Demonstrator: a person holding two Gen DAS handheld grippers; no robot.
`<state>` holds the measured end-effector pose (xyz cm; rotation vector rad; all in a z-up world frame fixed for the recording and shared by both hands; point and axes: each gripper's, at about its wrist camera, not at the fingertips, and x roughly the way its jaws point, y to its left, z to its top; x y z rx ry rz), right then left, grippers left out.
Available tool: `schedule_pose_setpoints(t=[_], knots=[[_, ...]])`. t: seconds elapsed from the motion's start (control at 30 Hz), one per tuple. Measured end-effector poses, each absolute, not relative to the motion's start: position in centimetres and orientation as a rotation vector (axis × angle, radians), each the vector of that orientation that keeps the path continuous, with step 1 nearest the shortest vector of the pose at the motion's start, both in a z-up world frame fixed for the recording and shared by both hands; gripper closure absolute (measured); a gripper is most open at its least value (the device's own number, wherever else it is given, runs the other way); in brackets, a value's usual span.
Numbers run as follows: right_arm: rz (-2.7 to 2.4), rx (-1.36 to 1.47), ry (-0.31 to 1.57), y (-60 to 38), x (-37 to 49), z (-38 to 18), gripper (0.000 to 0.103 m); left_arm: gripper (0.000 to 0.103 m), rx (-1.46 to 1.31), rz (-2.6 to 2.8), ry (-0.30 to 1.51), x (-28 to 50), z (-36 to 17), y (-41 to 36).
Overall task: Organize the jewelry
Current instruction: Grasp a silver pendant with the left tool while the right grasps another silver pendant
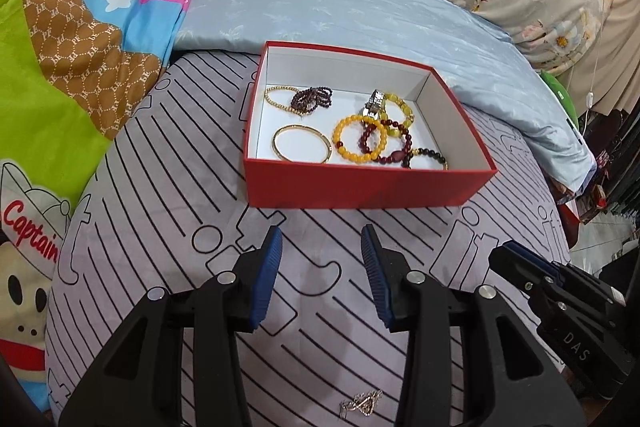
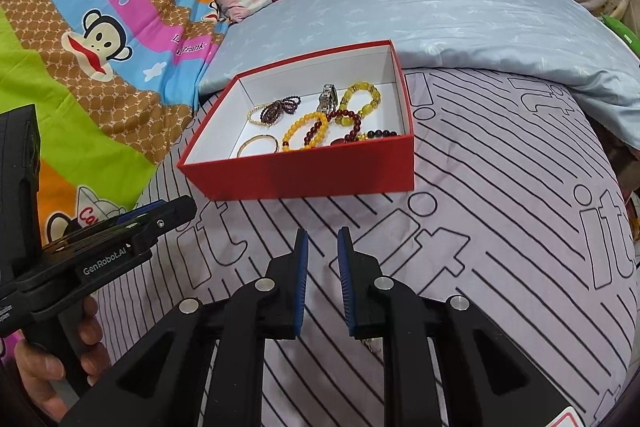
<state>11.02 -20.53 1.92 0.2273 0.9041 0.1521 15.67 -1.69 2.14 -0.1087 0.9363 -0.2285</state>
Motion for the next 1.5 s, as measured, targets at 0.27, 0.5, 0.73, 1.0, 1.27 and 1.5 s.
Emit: schedule_pose_setpoints(t=[0.27,0.5,0.73,1.0,1.27,1.5], knots=[[0.147,0.217,0.915,-20.5,8.9,1.7,0.087,0.064,-0.082,-0.233,0.942,13.9,2.1,-2.1],[0.114,0.181,0.949,-21.4,6.6,-0.1,0.078,0.063,-0.075,-0.234,0.979,12.0,0.6,-2.1],[0.087,0.183,1.008,-22.3,5.0,-2.5,0.076,0.062,-0.052,-0.241,1.024,10.2,-1.2,-2.1],[0.083,0.168,1.018,-21.8,6.6,-3.4,0.069,0.049,-0.045,-0.233,1.049,8.5,-2.0,-1.3],[0.08,0.131,1.006,-20.9,8.0,-4.1,0.071,0.048,-0.028,-0.264,1.088,6.3,-3.0,-1.3],[0.06,0.115,1.006,-21.1,8.4,-4.2,0.093,0.048,-0.012,-0.302,1.102,5.3,-3.3,-2.3]])
